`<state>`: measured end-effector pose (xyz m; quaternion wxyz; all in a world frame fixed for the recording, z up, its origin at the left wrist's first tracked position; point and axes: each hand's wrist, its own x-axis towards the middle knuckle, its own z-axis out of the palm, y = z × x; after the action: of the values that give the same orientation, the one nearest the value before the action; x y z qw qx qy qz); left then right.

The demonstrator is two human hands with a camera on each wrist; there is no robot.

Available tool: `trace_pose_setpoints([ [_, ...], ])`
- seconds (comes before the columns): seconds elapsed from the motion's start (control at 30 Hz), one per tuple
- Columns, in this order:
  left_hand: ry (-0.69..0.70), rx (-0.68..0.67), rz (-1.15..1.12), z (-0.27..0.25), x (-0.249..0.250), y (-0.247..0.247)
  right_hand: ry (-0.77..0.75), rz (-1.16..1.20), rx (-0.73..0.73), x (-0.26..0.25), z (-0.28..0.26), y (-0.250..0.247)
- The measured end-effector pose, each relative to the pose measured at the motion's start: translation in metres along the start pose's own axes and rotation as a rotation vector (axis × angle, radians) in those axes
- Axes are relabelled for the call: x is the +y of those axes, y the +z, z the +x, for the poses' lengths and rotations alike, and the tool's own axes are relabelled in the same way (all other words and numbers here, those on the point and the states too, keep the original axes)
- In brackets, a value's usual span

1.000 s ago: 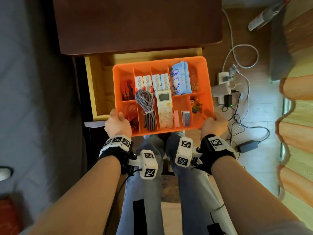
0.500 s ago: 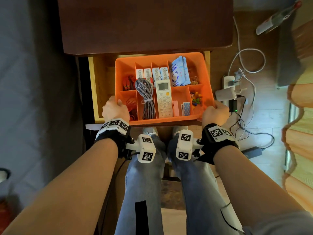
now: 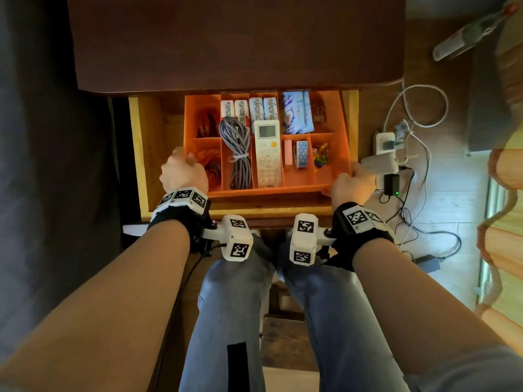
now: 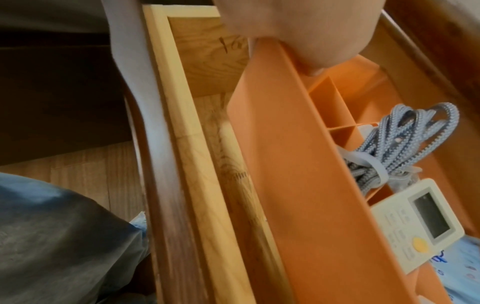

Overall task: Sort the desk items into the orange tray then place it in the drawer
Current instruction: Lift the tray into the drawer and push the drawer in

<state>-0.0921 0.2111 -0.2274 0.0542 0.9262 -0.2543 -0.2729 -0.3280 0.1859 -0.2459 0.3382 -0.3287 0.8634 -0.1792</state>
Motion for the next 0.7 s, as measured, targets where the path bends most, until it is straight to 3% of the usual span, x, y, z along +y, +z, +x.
trace_pose_setpoints([
  [0.17,0.0,0.009,0.006,0.007,-0.004,0.012,-0.093,-0.171,-0.057,0.007,0.007,-0.006],
  [0.4,-0.011,0.007,0.013,0.016,-0.005,0.02,-0.19,-0.397,0.121,0.015,0.004,-0.012],
  [0.5,-0.029,-0.004,0.011,0.018,-0.007,0.023,-0.228,-0.35,0.181,0.021,0.009,-0.015],
  [0.7,-0.032,-0.048,0.028,0.019,-0.015,0.031,-0.255,-0.134,0.117,0.027,0.021,-0.007],
])
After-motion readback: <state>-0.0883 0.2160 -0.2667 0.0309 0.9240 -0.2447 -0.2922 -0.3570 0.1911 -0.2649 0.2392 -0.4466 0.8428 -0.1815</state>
